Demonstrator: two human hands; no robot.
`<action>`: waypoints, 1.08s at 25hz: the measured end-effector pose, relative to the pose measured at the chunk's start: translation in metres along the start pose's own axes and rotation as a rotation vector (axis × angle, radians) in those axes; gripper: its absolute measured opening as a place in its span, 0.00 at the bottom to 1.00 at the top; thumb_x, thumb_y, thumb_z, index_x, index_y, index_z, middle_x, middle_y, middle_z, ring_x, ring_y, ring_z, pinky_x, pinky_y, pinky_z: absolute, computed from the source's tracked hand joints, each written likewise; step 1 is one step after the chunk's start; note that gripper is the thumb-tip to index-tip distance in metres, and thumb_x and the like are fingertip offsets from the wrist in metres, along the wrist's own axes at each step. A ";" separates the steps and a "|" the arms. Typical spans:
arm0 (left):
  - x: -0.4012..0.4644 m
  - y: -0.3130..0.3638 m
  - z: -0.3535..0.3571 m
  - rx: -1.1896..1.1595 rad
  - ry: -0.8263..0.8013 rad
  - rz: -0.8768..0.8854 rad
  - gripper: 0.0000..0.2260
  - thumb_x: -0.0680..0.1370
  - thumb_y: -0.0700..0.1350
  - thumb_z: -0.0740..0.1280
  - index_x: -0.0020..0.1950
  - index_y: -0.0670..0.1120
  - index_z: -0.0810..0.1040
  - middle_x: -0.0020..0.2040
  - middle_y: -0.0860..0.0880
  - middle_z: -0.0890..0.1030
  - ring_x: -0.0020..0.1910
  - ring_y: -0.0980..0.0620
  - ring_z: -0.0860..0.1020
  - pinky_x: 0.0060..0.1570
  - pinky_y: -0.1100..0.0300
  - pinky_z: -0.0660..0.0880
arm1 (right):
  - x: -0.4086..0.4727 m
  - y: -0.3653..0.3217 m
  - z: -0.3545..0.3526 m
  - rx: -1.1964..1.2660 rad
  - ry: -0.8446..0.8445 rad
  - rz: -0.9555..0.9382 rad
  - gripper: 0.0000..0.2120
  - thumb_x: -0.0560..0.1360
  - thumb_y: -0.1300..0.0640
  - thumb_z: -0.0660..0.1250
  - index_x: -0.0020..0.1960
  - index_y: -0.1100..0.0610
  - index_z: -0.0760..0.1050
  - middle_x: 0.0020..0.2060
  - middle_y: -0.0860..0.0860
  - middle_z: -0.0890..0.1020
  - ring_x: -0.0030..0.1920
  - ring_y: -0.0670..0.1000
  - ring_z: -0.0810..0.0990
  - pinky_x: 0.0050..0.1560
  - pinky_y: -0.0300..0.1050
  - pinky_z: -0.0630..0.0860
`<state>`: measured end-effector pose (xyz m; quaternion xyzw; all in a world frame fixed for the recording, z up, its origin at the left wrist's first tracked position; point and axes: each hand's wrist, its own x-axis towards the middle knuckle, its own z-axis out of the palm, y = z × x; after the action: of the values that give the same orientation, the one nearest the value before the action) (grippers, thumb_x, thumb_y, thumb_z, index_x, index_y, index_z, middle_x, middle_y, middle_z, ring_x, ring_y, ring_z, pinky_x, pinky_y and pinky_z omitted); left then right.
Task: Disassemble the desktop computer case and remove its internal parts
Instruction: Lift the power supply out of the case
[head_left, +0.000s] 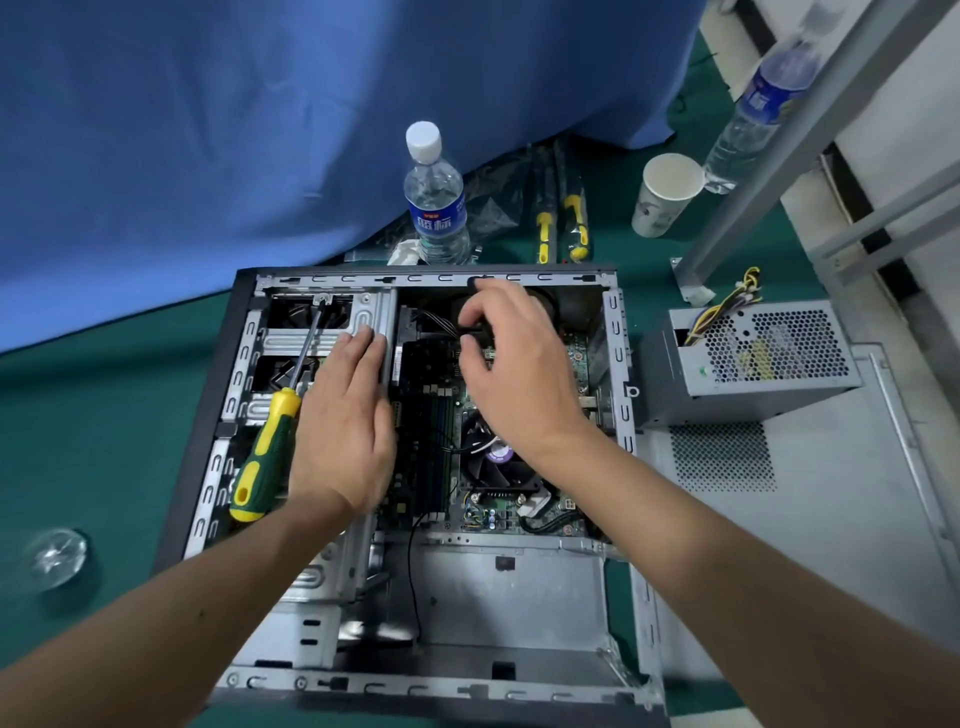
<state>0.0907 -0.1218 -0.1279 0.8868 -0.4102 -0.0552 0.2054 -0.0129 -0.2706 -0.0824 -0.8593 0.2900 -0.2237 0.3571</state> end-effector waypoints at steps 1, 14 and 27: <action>0.000 0.000 0.000 -0.004 0.001 0.001 0.26 0.79 0.46 0.51 0.77 0.42 0.63 0.77 0.46 0.62 0.77 0.49 0.58 0.76 0.50 0.56 | 0.004 0.000 0.004 -0.043 -0.033 -0.034 0.07 0.75 0.65 0.66 0.52 0.58 0.75 0.57 0.51 0.76 0.59 0.51 0.72 0.57 0.38 0.67; 0.000 0.002 -0.001 0.039 -0.010 -0.004 0.26 0.78 0.46 0.51 0.77 0.41 0.63 0.77 0.44 0.63 0.77 0.47 0.58 0.76 0.50 0.55 | 0.042 0.005 0.036 -0.120 -0.473 0.253 0.19 0.82 0.49 0.57 0.73 0.47 0.66 0.59 0.54 0.79 0.59 0.59 0.77 0.59 0.55 0.73; 0.000 0.002 -0.001 0.069 -0.026 -0.004 0.28 0.78 0.48 0.49 0.77 0.41 0.63 0.77 0.44 0.63 0.77 0.47 0.58 0.76 0.49 0.55 | 0.050 0.006 0.057 0.191 -0.338 0.483 0.08 0.77 0.43 0.65 0.54 0.44 0.76 0.48 0.44 0.82 0.52 0.51 0.79 0.57 0.49 0.74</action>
<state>0.0892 -0.1227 -0.1257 0.8934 -0.4128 -0.0527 0.1694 0.0558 -0.2796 -0.1152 -0.7530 0.4001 -0.0124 0.5223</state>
